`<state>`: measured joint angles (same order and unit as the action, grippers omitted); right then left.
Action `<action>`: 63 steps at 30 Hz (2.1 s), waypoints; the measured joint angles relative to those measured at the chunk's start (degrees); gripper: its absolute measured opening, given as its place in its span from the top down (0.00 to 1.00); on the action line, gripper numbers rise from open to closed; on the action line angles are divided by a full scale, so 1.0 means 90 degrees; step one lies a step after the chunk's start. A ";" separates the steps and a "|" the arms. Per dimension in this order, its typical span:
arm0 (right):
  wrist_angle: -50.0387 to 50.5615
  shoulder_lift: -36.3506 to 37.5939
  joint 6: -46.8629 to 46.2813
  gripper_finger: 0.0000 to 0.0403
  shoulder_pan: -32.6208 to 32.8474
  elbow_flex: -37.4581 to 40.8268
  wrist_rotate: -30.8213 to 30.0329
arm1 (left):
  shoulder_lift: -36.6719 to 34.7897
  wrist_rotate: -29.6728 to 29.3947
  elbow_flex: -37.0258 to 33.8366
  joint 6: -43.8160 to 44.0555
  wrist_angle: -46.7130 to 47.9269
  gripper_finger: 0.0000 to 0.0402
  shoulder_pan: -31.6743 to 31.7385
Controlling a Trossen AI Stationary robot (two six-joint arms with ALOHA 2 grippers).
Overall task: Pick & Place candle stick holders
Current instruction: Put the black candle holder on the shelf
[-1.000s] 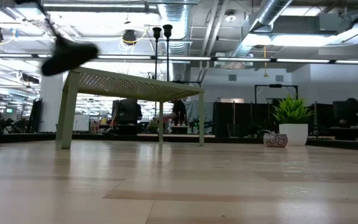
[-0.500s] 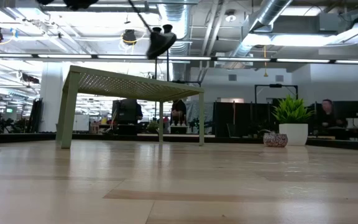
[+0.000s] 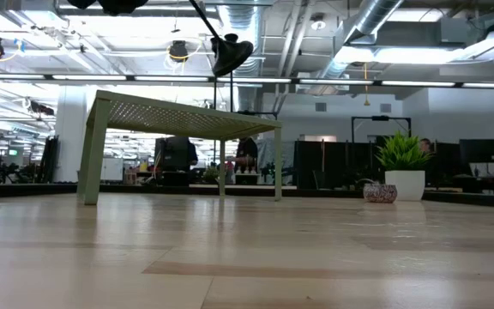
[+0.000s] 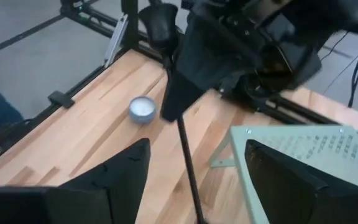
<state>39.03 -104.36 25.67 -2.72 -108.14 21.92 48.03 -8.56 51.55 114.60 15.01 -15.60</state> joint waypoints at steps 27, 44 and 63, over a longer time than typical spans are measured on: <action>0.0187 -0.0315 -0.0124 0.37 -0.0115 0.0010 -0.0106 | 0.0000 -0.0074 0.0000 -0.0091 -0.0260 0.95 0.0248; -0.0013 -0.0616 -0.0192 0.59 -0.0142 -0.0051 0.0059 | 0.0097 -0.0096 0.0005 -0.0045 -0.0345 0.95 0.0248; 0.0024 -0.0618 0.0027 0.97 -0.0090 -0.0051 0.0002 | 0.0090 -0.0030 0.0002 -0.0200 -0.0465 0.94 0.0245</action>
<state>39.24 -109.93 25.91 -3.53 -108.60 21.94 48.84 -8.83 51.57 112.80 10.82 -13.39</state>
